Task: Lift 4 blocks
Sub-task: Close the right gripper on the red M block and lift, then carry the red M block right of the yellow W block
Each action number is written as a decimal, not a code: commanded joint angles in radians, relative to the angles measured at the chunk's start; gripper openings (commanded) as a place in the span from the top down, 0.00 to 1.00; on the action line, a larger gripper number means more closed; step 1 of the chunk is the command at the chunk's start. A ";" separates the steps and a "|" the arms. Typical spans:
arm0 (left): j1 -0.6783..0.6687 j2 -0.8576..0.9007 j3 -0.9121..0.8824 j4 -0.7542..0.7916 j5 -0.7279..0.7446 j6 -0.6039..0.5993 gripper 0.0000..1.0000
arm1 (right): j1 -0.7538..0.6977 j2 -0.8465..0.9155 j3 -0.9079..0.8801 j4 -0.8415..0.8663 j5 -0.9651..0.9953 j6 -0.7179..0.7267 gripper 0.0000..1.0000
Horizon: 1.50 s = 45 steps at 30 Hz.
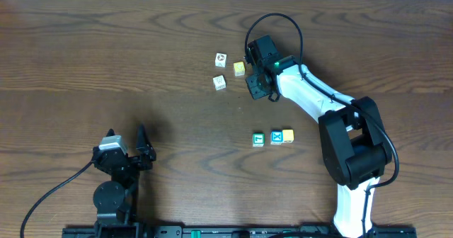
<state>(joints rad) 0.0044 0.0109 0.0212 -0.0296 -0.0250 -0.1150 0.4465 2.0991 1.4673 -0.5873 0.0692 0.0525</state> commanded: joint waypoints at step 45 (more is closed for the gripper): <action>-0.003 -0.006 -0.016 -0.044 -0.010 -0.002 0.25 | 0.000 -0.518 -0.412 -0.352 0.123 0.473 0.91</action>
<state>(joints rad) 0.0044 0.0109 0.0212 -0.0299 -0.0250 -0.1150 0.4461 1.5810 1.1107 -0.9661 0.2195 0.4511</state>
